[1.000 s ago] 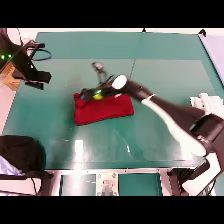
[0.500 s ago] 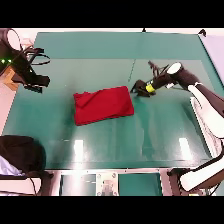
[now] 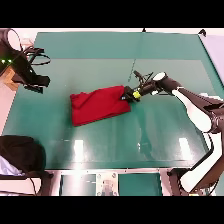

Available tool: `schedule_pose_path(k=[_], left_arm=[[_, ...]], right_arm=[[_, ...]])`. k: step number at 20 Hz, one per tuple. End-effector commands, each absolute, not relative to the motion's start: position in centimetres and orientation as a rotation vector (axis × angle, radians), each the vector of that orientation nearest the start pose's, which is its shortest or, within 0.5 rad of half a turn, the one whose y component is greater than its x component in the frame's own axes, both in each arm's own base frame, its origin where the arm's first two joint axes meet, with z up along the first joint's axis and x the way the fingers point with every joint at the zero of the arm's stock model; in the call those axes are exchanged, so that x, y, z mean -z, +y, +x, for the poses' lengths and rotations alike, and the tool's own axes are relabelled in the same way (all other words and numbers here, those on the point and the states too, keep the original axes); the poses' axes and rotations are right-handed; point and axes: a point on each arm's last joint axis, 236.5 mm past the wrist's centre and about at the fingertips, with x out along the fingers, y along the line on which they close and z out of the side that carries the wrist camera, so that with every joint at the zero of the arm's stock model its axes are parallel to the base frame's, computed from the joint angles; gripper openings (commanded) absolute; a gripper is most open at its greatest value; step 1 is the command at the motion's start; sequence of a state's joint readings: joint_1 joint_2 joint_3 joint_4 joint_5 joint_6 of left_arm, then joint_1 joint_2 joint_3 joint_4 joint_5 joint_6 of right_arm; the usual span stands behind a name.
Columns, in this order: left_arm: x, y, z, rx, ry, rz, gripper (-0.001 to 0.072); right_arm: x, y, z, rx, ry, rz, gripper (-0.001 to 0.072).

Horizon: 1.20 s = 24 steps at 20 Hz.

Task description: Fold the shirts.

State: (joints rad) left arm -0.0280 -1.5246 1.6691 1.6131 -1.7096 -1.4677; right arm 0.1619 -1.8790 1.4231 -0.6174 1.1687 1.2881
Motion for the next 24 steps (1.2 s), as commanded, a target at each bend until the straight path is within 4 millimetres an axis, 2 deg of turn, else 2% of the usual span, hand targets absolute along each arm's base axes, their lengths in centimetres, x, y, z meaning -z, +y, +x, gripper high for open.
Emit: schedule_pose_path(k=[1,3,5,7,9,11,14,16,18,21,22,24], left_arm=[[-6.0,-0.1,37.9,0.066,1.565,0.132,0.0021],[-6.0,-0.1,37.9,0.066,1.564,0.131,0.0021],[-6.0,-0.1,37.9,0.066,1.565,0.131,0.0021],[-6.0,-0.1,37.9,0.069,1.564,0.13,0.0021],[-6.0,-0.6,37.8,0.086,1.564,0.116,0.0021],[-6.0,-0.9,37.8,0.097,1.563,0.108,0.0021],[-6.0,-1.2,37.8,0.108,1.563,0.096,0.0021],[-6.0,-1.2,37.8,0.108,1.562,0.096,0.0021],[-6.0,-1.2,37.9,0.108,1.562,0.096,0.0021],[-6.0,-1.2,38.0,0.107,1.557,0.096,0.0021],[-6.0,-1.2,38.1,0.101,1.55,0.09,0.0021],[-6.0,-1.2,38.5,0.09,1.536,0.078,0.0021]], right_arm=[[0.8,26.7,44.3,-0.825,1.354,0.666,0.0017],[-5.8,24.9,45.6,-0.874,1.248,0.639,0.0017],[-12.7,21.0,47.1,-0.848,1.12,0.646,0.0017],[-18.2,15.5,48.4,-0.754,0.999,0.694,0.0017],[-21.7,9.2,49.3,-0.627,0.9,0.767,0.0017],[-23.2,2.6,49.6,-0.497,0.821,0.836,0.0017],[-23.3,-7.7,49.2,-0.304,0.721,0.914,0.0017],[-23.7,-14.4,48.4,-0.174,0.625,0.958,0.0017],[-24.0,-20.7,46.7,-0.049,0.535,0.99,0.0017],[-23.9,-27.5,43.6,0.091,0.454,0.994,0.0017],[-23.6,-29.0,42.8,0.117,0.441,0.992,0.0017],[-23.2,-30.7,41.8,0.141,0.432,0.977,0.0017]])
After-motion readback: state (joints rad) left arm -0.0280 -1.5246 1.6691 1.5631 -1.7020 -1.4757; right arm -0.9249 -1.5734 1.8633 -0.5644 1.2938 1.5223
